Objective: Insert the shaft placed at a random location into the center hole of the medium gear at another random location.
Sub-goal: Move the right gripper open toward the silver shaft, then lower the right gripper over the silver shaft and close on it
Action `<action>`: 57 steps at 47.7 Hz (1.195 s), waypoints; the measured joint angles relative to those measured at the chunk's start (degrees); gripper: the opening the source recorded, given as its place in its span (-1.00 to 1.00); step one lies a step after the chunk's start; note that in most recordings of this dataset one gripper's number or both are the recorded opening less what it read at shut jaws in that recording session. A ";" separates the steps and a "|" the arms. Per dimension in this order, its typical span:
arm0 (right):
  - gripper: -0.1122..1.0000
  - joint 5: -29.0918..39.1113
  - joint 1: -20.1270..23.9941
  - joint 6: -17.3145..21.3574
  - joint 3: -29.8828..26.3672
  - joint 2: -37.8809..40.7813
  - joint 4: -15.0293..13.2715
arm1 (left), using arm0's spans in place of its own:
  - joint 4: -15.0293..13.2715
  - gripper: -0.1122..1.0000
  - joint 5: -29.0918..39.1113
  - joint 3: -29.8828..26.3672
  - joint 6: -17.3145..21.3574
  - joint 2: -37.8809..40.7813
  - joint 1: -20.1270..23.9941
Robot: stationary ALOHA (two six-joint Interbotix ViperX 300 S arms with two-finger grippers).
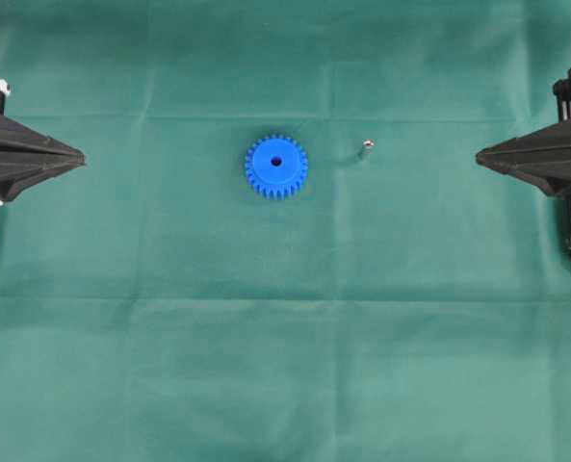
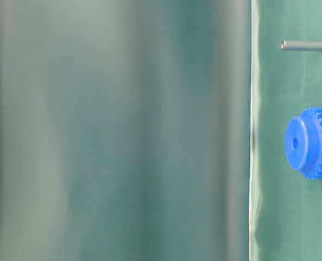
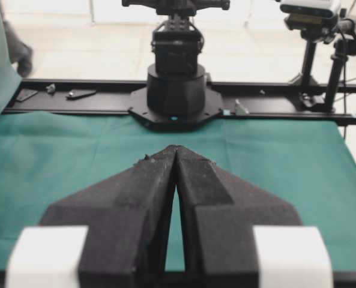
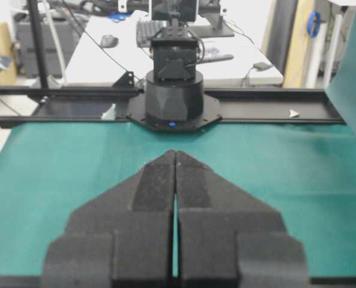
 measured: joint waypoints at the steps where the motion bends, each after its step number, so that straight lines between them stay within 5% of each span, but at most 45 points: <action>1: -0.78 0.09 0.00 0.09 0.00 0.09 -0.09 | -0.09 -0.79 0.09 0.00 0.00 0.09 0.00; 22: -0.73 0.00 -4.39 0.00 -1.32 7.73 0.00 | 0.44 -0.79 2.90 -0.70 -0.62 0.53 0.00; 39: 0.82 -2.11 -9.93 0.00 -1.14 20.04 0.00 | 0.44 -0.79 2.99 -0.62 -0.62 0.53 0.00; 57: 0.74 -19.16 -12.74 0.09 0.18 41.40 0.97 | 0.44 -0.79 3.43 -0.62 -0.62 0.53 0.00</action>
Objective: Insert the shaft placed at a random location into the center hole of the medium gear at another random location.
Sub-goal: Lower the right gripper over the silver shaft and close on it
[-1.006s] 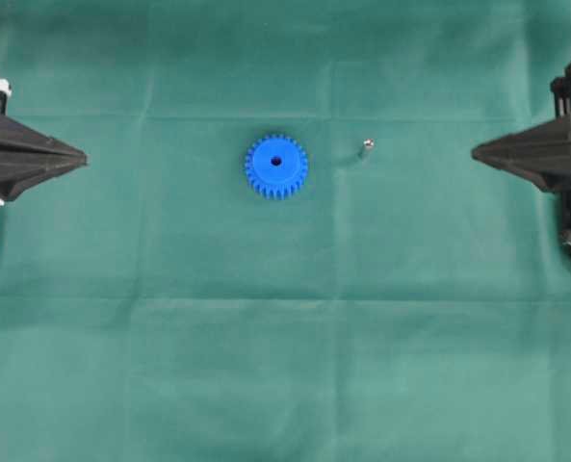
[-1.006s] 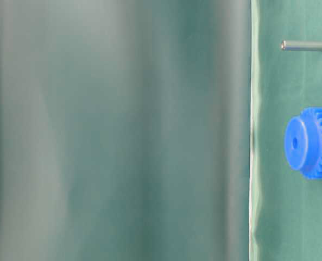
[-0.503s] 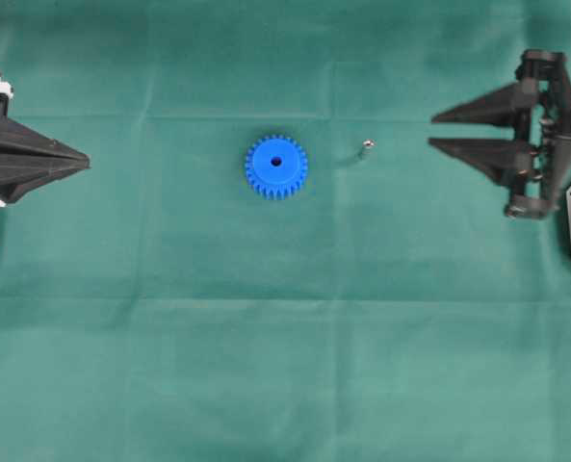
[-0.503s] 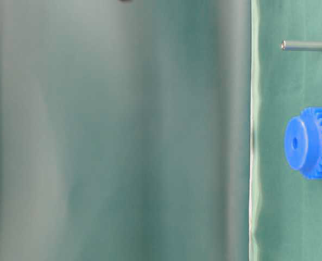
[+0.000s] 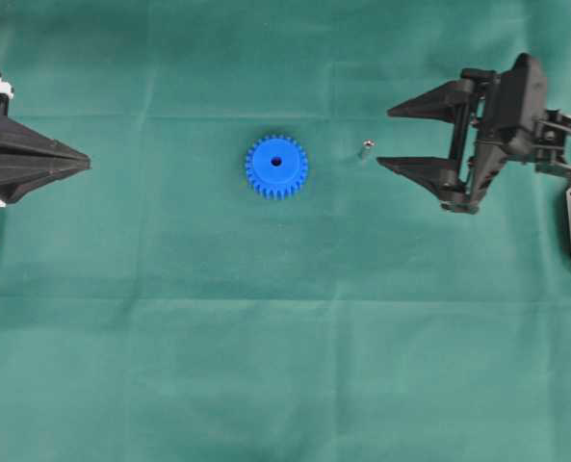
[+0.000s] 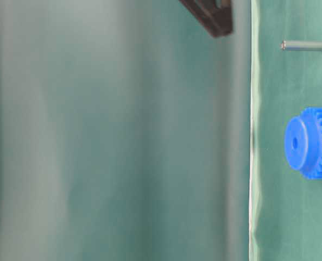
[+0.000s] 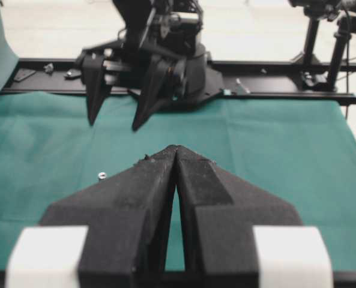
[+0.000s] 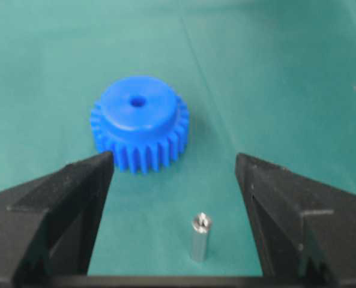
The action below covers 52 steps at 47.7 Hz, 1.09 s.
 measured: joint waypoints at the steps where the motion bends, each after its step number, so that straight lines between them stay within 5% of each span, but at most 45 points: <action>1: 0.73 -0.62 -0.09 0.00 0.00 1.05 0.09 | -0.09 -0.79 -0.09 0.00 0.00 0.00 0.00; 19: 0.73 -9.93 -1.05 -0.09 -0.70 14.94 2.20 | -0.09 -0.79 -0.09 0.00 0.00 0.09 0.00; 37: 0.65 -11.43 -1.14 -0.09 -2.55 19.42 2.64 | 0.00 -0.79 0.00 -0.09 0.00 0.09 0.00; 41: 0.45 -11.43 -1.14 -0.09 -2.64 19.69 2.64 | 0.00 -0.79 0.18 0.00 0.00 0.09 0.09; 52: -0.56 -11.43 -1.14 0.00 -2.72 19.78 2.64 | -0.09 -0.79 0.53 0.00 0.00 0.09 0.00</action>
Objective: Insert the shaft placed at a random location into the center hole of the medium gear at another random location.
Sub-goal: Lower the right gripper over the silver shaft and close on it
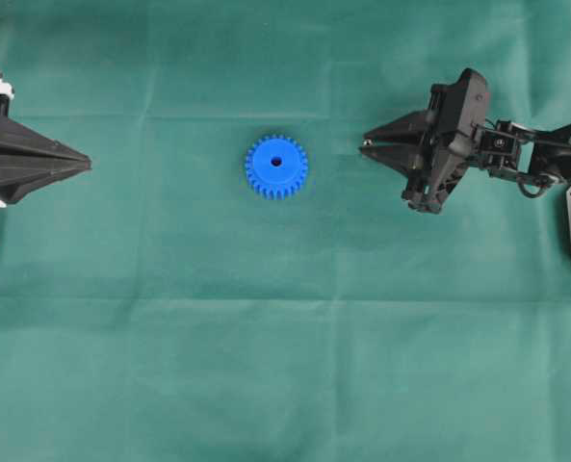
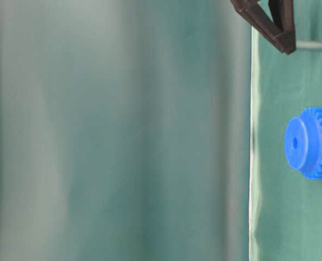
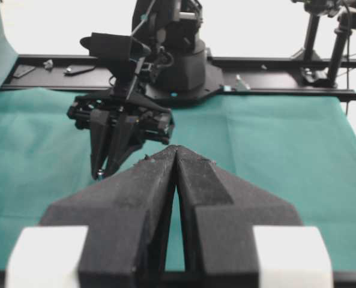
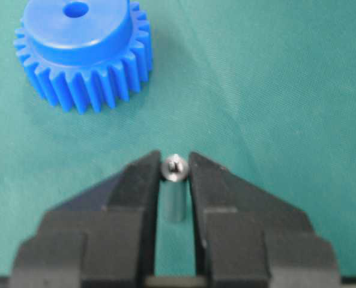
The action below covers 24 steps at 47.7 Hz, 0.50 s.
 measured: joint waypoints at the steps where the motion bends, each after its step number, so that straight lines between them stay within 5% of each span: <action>1: -0.56 0.00 -0.09 0.00 0.09 -0.09 0.00 | 0.09 -0.79 0.00 0.00 0.00 0.00 0.00; 24: -0.56 0.62 -0.09 -0.09 -0.09 -1.14 0.00 | 0.00 -0.79 0.70 0.00 0.00 0.00 0.00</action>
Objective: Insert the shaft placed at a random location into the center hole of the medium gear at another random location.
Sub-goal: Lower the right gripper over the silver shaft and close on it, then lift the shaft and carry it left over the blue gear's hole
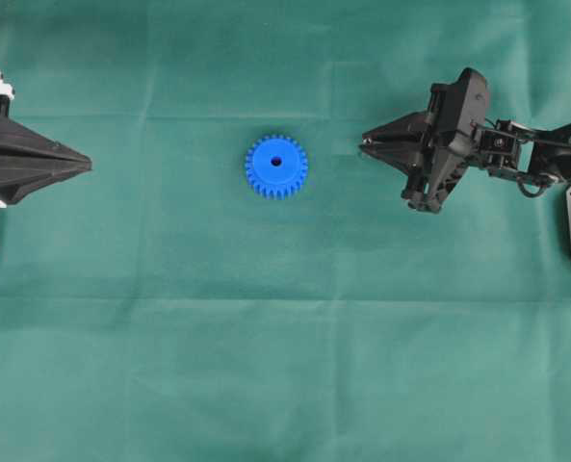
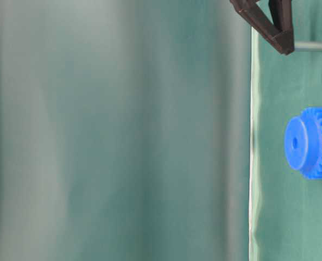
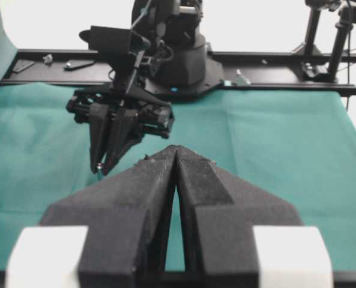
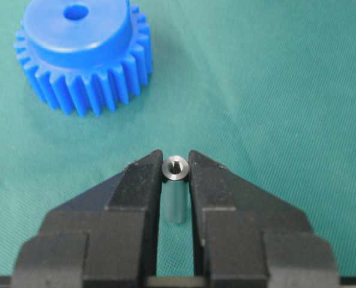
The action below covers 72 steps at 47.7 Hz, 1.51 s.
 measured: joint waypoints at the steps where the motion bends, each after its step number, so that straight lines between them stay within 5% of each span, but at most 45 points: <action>1: -0.56 0.35 0.09 0.00 0.00 -0.35 0.00 | 0.09 -0.79 0.00 0.00 0.00 0.00 0.00; 23: -0.55 12.48 0.00 0.00 -2.29 -11.16 -0.09 | 0.09 -0.79 0.09 -0.09 0.00 0.00 0.00; 55: -0.55 13.01 0.62 0.00 -3.78 -11.07 -0.18 | 0.00 -0.79 0.18 0.00 0.00 0.00 0.00; 72: -0.55 15.64 3.43 0.00 -11.51 -5.10 -0.18 | 0.09 -0.79 0.09 0.00 0.00 0.00 0.00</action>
